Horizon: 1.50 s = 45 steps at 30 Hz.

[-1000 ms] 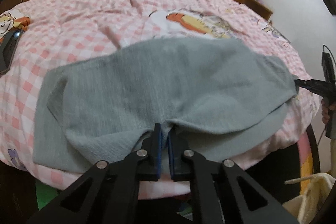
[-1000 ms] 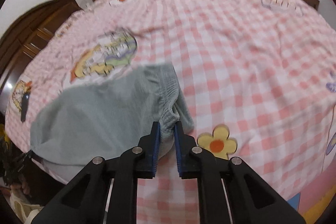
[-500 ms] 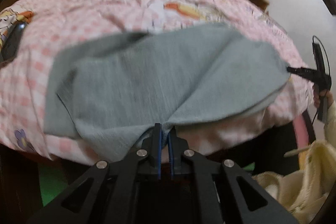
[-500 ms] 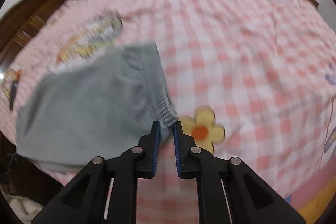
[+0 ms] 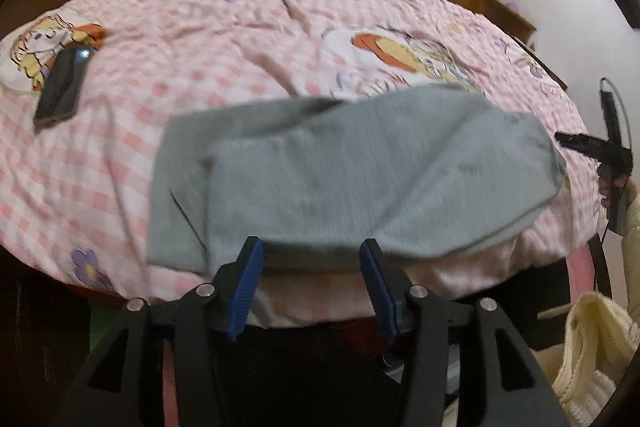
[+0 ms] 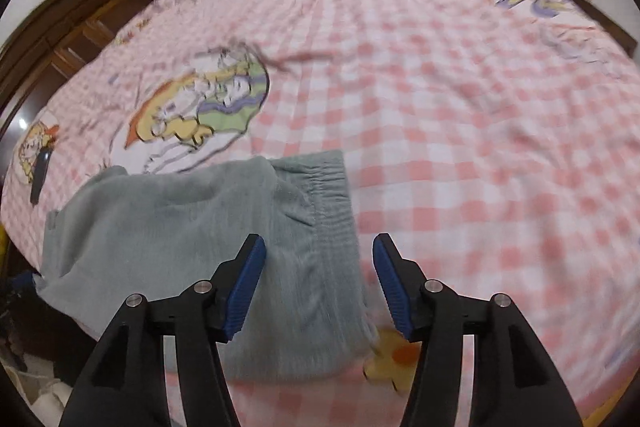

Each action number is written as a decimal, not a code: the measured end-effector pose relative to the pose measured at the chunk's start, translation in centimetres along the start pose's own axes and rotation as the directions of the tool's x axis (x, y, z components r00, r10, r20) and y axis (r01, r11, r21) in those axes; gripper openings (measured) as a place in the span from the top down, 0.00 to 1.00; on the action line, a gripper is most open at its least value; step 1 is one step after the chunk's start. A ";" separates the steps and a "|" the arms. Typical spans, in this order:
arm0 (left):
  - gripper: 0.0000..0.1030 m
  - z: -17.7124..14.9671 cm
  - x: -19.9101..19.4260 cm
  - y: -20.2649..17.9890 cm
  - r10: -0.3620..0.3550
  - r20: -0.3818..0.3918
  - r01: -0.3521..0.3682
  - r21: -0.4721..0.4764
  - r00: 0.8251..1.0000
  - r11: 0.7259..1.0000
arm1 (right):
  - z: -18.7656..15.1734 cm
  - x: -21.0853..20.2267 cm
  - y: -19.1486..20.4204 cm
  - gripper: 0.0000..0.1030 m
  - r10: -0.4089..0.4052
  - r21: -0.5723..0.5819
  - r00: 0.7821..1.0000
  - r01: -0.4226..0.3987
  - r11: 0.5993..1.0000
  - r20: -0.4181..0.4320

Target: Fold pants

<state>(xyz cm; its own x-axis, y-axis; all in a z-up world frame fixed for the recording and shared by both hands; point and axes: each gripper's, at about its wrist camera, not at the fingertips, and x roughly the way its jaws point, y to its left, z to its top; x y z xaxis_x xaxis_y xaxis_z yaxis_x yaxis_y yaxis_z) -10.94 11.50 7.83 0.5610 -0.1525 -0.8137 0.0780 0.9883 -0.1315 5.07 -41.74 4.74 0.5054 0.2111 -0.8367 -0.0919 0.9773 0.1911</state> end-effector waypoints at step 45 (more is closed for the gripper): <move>0.54 6.2 9.4 9.3 0.034 0.101 -0.008 -0.242 0.994 0.970 | 0.1 -4.3 0.7 0.35 -0.211 0.012 0.977 0.211 0.978 0.036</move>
<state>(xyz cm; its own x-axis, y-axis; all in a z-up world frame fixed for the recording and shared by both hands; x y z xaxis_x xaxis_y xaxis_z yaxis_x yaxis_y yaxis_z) 0.18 19.35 2.48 0.6437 -0.1172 -0.7562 -0.1283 0.9577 -0.2576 2.91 -41.94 8.50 0.5441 -0.0006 -0.8390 0.0272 0.9995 0.0170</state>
